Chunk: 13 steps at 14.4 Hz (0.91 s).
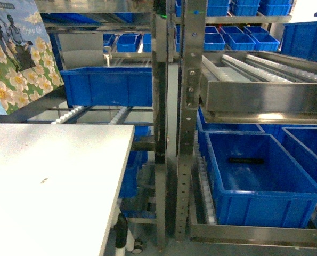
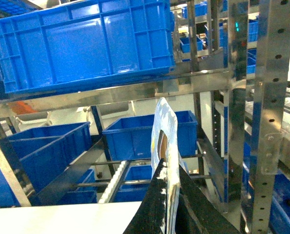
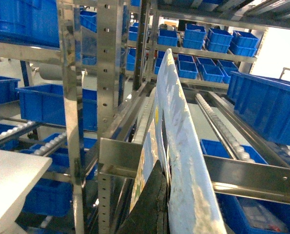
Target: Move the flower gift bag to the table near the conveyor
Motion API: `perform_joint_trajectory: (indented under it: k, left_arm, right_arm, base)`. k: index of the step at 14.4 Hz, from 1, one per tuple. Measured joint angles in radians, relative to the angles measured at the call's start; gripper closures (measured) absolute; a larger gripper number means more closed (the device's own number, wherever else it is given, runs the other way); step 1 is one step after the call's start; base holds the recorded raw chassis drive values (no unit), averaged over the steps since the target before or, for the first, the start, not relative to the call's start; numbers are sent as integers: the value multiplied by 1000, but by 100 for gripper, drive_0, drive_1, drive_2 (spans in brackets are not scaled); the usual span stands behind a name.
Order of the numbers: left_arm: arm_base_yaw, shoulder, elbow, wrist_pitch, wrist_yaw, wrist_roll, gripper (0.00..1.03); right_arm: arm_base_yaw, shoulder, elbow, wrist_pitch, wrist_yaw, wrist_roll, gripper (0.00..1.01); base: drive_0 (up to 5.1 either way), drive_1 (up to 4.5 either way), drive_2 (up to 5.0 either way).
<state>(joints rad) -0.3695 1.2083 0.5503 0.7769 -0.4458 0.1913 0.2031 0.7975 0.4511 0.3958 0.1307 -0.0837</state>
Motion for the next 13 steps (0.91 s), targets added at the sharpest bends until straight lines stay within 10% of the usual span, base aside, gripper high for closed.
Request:
perform_joint_trajectory:
  k: [13]
  left_arm:
    - [0, 0, 0, 1, -2, 0, 101]
  right_arm:
    - [0, 0, 0, 0, 0, 0, 99]
  base:
    - [-502, 243, 243]
